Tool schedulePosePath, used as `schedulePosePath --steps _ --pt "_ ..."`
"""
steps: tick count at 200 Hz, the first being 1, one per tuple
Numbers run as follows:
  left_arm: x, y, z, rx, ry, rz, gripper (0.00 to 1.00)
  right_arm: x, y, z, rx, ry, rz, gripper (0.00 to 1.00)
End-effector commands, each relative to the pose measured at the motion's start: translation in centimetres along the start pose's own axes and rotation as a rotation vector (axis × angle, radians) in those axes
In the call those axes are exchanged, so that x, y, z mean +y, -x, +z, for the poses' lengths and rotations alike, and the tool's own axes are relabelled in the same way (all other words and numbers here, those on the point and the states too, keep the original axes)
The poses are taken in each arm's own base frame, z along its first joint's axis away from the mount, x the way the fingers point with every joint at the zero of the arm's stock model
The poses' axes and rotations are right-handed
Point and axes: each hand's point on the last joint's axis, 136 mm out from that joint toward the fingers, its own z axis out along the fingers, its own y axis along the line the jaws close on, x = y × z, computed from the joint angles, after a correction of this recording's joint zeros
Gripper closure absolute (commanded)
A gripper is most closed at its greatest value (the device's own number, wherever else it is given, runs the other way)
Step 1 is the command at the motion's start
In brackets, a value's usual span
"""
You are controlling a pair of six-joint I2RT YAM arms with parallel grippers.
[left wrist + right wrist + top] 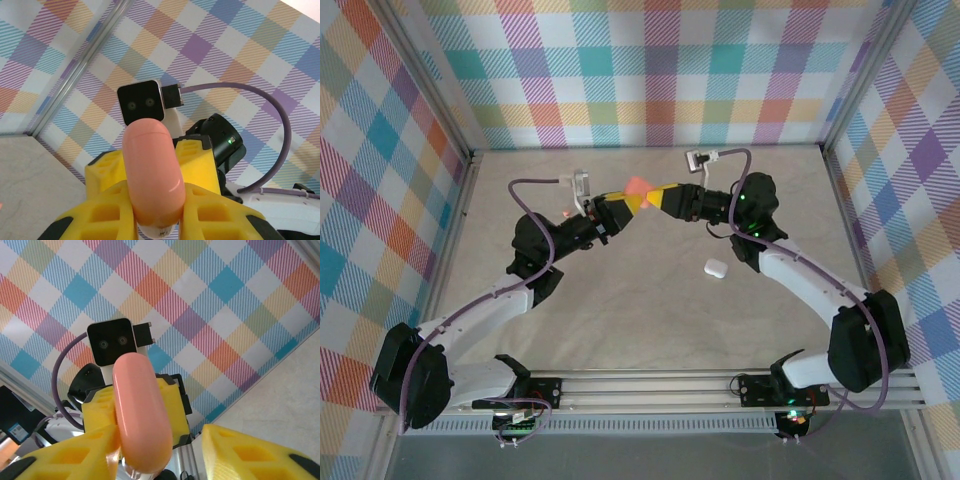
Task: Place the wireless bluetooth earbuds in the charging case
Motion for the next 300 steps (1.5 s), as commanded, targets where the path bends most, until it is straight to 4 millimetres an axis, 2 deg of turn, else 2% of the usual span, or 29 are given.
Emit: schedulePosePath --steps 1,40,69,94,129,152,191,214,256,300 --pt "-2.6 2.5 0.0 -0.059 -0.075 0.045 0.99 2.3 0.7 0.5 0.004 0.076 -0.068 0.6" --pt "-2.0 2.0 0.1 -0.035 -0.055 0.045 0.97 2.7 0.4 0.6 0.028 0.085 -0.085 0.74" --pt "-1.3 1.1 -0.1 0.016 -0.001 0.081 0.74 3.1 -0.2 0.4 0.081 0.064 -0.139 0.81" --pt "-1.2 0.2 -0.6 0.086 0.033 0.145 0.48 3.6 -0.8 0.1 0.133 0.028 -0.2 0.84" --pt "-0.8 -0.2 -1.3 0.129 0.091 0.201 0.36 4.4 -1.0 -0.5 0.157 0.0 -0.28 0.86" --pt "-0.5 -0.8 -2.3 0.184 0.14 0.303 0.35 4.1 -1.3 -1.1 0.202 -0.052 -0.329 0.87" --pt "-2.5 -3.0 -4.5 0.29 0.038 0.552 0.33 4.3 -3.1 -2.2 0.332 -0.07 -0.458 0.87" --pt "-1.8 -4.4 -5.3 0.405 0.053 0.632 0.32 4.6 -4.3 -2.7 0.371 -0.032 -0.549 0.87" --pt "-3.1 -4.5 -4.5 0.397 -0.058 0.615 0.32 4.5 -6.1 -3.4 0.409 0.003 -0.709 0.88" --pt "-3.5 -4.5 -2.9 0.351 -0.146 0.521 0.37 4.4 -7.0 -3.7 0.422 0.014 -0.762 0.9"
